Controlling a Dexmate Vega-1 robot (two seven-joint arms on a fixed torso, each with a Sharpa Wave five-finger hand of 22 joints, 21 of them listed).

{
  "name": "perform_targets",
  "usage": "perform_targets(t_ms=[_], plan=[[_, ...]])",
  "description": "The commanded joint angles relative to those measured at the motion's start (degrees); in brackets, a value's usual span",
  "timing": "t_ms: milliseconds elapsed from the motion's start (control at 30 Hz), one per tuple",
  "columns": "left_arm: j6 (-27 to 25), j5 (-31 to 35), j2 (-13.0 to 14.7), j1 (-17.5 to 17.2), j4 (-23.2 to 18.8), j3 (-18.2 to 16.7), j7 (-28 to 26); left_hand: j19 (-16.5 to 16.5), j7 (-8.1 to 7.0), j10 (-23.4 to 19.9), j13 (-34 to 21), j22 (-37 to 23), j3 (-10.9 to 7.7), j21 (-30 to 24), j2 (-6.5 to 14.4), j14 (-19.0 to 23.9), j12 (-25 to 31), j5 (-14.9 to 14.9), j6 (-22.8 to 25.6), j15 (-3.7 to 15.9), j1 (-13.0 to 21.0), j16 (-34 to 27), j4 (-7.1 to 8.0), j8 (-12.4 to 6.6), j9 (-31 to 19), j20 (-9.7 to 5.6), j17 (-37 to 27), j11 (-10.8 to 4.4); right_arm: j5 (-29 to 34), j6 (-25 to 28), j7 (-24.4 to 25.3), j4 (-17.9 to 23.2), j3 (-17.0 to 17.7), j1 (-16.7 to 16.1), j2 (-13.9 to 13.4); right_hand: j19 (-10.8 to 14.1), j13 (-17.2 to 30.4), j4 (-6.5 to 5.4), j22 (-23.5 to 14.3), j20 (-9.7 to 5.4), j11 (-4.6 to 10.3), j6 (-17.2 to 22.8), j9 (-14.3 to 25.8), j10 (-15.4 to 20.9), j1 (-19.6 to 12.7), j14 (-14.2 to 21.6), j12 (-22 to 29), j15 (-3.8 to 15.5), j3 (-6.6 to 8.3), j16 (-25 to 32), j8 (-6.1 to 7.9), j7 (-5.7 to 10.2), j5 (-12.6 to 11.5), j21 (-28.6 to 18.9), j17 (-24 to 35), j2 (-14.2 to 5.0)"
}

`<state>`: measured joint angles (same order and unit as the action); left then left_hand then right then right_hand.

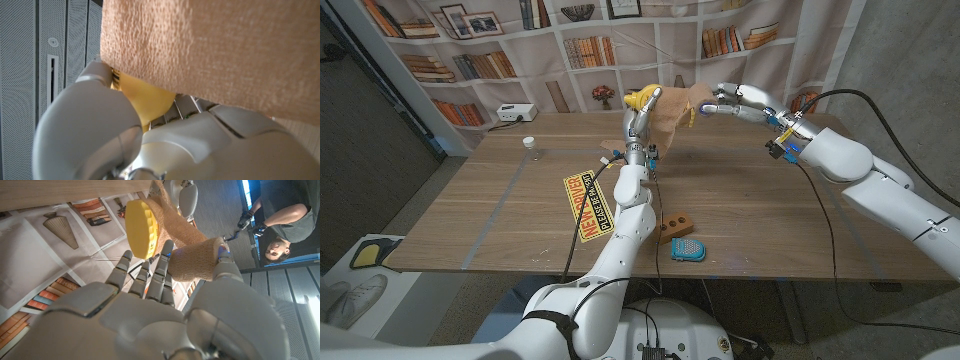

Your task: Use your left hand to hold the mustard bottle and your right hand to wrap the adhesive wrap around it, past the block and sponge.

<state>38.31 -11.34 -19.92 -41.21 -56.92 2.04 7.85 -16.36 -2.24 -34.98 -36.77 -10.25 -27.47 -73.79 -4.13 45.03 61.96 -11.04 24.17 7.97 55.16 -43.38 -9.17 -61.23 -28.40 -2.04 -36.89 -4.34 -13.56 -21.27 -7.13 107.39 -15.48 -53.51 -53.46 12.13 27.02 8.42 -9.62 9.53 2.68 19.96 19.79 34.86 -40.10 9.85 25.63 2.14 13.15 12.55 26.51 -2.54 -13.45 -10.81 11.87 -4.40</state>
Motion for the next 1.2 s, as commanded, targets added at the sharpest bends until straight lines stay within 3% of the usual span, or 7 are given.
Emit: perform_targets(t_ms=[33,1200], plan=[[-1.5,-0.2,0.6,-0.5,-1.1,0.5,0.8,-0.1,-0.12,-0.7,-0.2,-0.1,0.25,-0.2,13.7,0.3,-0.2,-0.4,0.2,0.07,14.6,-0.4,-0.09,-0.19,0.0,-0.01,-0.1,-0.03,2.9,-1.6,3.1,0.0,0.6,-0.3,1.0,-0.3,0.0,0.06,-0.1,0.14,0.00,6.2,0.2,0.1,0.0,0.5,-0.1,2.63,0.42,0.3,0.38,5.97,-0.4,0.1,0.2,-0.40],[-5.8,-1.7,2.1,-2.2,-4.7,1.0,4.2,-0.4,-0.02,-1.1,-0.7,-0.1,0.50,-0.3,13.6,0.4,-0.7,-0.6,0.1,0.02,14.9,-0.7,-0.09,-0.68,0.1,-0.03,0.1,-0.17,6.9,0.0,3.1,-1.6,-2.8,3.8,3.3,-0.7,-0.2,0.07,-0.1,0.49,0.09,6.1,0.2,-0.1,-0.1,0.2,-0.6,2.76,0.57,0.3,0.20,6.16,-0.3,0.1,0.2,-0.37]])
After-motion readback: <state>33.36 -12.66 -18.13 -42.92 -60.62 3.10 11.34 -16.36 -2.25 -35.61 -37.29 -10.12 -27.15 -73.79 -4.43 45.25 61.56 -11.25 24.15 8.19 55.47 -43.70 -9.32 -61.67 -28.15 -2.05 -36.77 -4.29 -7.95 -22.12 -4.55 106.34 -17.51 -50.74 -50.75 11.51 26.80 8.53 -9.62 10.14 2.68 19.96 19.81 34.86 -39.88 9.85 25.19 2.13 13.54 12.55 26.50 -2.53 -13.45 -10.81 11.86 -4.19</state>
